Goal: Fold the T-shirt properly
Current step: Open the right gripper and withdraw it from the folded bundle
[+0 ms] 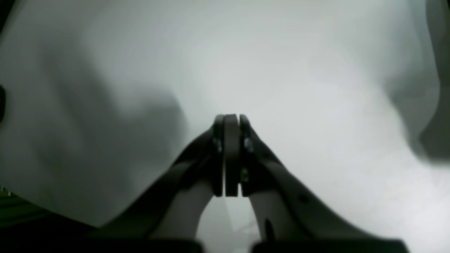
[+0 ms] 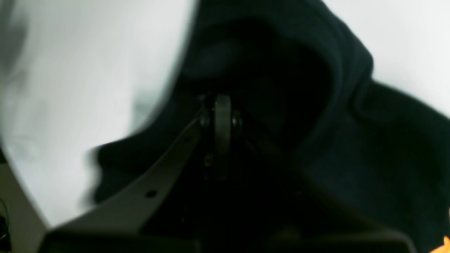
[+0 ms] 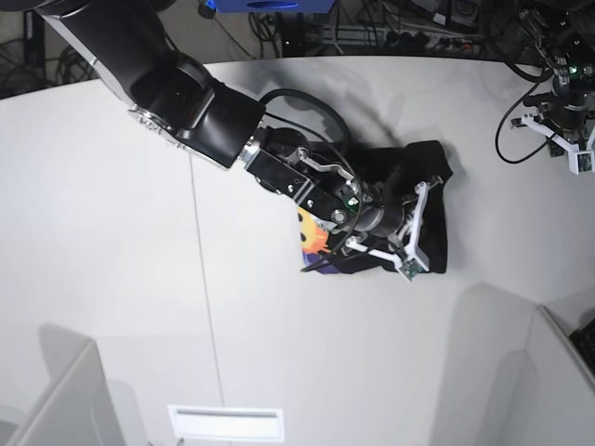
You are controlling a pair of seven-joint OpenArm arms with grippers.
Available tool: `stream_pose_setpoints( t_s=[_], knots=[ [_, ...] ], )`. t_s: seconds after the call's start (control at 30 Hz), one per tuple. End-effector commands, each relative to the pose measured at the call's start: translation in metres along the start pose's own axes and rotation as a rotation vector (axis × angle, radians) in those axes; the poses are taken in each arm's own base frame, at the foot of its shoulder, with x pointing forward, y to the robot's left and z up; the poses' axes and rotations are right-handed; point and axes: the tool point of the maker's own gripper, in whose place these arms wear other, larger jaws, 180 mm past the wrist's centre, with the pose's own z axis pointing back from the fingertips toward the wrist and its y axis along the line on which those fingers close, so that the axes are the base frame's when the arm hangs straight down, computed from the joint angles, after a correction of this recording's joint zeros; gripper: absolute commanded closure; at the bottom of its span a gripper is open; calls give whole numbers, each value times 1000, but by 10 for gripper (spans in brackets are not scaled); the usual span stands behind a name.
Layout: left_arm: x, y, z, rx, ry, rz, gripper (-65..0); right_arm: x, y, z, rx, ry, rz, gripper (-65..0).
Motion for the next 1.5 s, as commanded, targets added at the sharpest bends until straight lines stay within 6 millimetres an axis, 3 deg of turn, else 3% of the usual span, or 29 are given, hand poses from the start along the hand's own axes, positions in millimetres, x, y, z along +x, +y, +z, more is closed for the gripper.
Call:
stream_pose_setpoints(
  t_s=[0.0, 0.07, 0.17, 0.33, 0.7, 0.87, 1.0, 1.03, 1.27, 1.37, 1.47],
  knots=[
    [13, 5, 3, 12, -42, -12, 0, 36, 18, 9, 44, -88, 31, 0],
    [14, 3, 3, 6, -44, -17, 0, 33, 18, 16, 50, -55, 45, 0],
    [17, -3, 3, -16, -57, -4, 0, 35, -6, 31, 17, -41, 8, 0],
    [24, -31, 10, -204, -128, 152, 0, 17, -74, 63, -123, -74, -169, 0],
    [34, -90, 13, -416, -149, 190, 0, -24, -166, 180, -347, -244, -367, 0],
    [43, -103, 11, -451, -167, 193, 0, -47, -197, 228, -466, -293, -440, 0],
    [46, -105, 10, -455, -174, 197, 0, -70, -213, 253, -541, -301, -504, 0],
    [47, -104, 11, -454, -176, 197, -20, -75, -215, 256, -554, -300, -514, 0],
    [58, -111, 8, -468, -206, 230, -457, -100, -217, 263, -585, -263, -553, 0],
    [57, -115, -1, -478, -198, 270, -561, -107, -214, 261, -581, -247, -560, 0],
    [50, -127, -13, -510, -159, 294, -592, -114, -211, 261, -582, -232, -569, 0]
  ],
)
